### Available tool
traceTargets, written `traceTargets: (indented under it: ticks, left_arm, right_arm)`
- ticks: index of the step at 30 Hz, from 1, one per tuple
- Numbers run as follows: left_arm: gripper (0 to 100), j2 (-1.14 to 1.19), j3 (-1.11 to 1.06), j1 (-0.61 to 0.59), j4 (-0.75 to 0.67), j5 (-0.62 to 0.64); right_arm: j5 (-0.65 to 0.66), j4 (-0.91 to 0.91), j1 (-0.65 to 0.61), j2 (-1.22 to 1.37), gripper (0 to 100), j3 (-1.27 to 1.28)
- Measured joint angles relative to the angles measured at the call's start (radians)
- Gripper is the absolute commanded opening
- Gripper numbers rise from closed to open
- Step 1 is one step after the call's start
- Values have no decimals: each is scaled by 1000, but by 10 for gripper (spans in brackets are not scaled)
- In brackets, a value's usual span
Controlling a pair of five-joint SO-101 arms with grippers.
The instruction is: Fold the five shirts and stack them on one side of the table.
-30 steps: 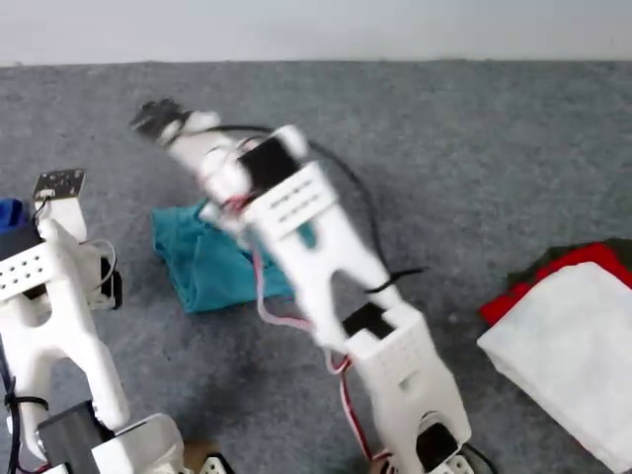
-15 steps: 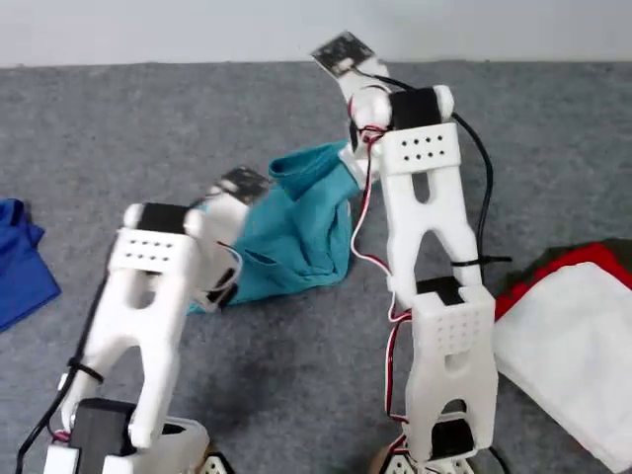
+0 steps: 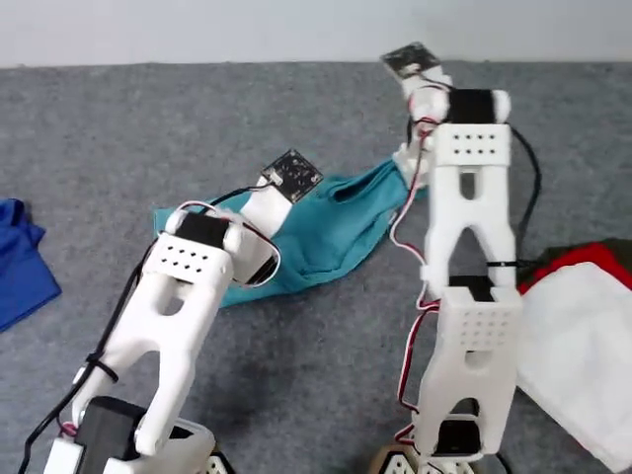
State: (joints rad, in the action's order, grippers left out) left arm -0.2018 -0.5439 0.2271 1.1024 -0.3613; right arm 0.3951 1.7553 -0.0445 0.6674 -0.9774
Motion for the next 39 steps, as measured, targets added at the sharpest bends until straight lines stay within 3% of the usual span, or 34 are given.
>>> traceTargets:
  ticks: [12,20,39]
  left_arm:
    - [97,5,-64,0,-92,26]
    - [97,149,-60,40,-104,29]
    - [97,451,272,40,-106,69]
  right_arm:
    - [0,0,3,0,10,43]
    - [0,0,2,0,10,43]
    - [-2,0,9,0,11,163]
